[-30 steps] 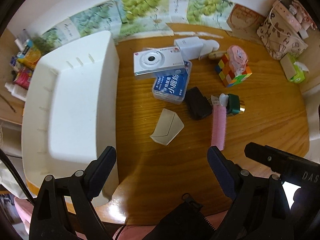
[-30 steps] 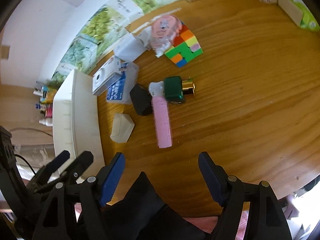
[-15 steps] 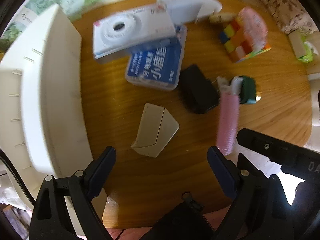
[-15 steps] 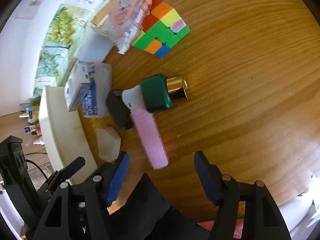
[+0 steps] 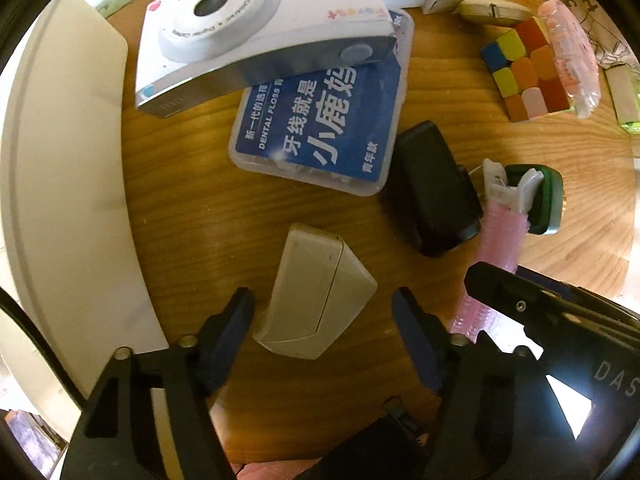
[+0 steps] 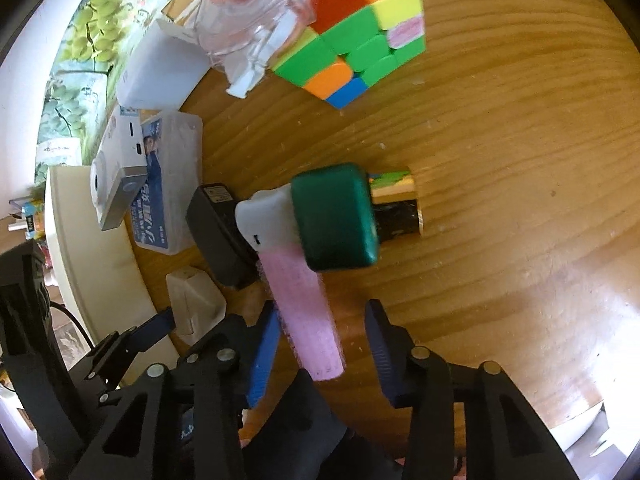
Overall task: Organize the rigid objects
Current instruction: 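Close right tool on pink roller while left tool grasps beige wedge block, then carry pink roller and beige block over white tray and open both tools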
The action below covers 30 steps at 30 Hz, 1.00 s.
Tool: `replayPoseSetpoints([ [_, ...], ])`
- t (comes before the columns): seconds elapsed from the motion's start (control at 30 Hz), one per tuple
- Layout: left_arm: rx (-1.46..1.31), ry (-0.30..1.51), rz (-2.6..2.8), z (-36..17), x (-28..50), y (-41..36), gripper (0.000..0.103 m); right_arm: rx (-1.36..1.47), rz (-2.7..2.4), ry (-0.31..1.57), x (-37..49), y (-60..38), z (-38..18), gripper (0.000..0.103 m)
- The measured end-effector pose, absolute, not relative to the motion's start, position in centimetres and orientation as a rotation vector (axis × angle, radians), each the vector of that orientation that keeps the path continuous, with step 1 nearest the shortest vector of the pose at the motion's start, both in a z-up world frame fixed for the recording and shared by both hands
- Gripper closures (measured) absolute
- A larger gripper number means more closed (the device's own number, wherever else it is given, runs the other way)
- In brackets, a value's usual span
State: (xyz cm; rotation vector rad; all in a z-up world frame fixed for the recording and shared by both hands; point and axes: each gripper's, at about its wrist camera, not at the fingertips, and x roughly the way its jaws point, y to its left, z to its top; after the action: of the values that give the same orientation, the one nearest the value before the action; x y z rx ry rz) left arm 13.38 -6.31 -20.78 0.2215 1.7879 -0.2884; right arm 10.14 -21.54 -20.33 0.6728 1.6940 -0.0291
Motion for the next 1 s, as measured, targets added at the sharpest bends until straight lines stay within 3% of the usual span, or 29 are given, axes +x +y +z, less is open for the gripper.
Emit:
replayPoseSetpoints([
  [0.13, 0.224, 1.782, -0.279, -21.3, 13.9, -6.3, 0.038, 0.631, -0.031, 1.690, 10.7, -21.0, -20.3, 0.062],
  [0.2, 0.232, 1.766, -0.254, -21.3, 14.2, -6.4, 0.047, 0.615, -0.032, 1.687, 11.0, -20.7, -20.3, 0.070],
  [0.3, 0.216, 1.761, -0.247, -20.9, 14.7, -6.2, 0.047, 0.588, -0.029, 1.686, 11.2, -20.3, -20.3, 0.076],
  [0.6, 0.206, 1.732, -0.217, -19.9, 14.6, -5.2, 0.047, 0.570, 0.006, 1.662, 11.4, -19.3, -19.7, 0.079],
  [1.0, 0.178, 1.470, -0.147, -10.8, 10.9, -3.1, 0.047, 0.441, 0.070, 1.458, 8.2, -20.6, -13.4, 0.079],
])
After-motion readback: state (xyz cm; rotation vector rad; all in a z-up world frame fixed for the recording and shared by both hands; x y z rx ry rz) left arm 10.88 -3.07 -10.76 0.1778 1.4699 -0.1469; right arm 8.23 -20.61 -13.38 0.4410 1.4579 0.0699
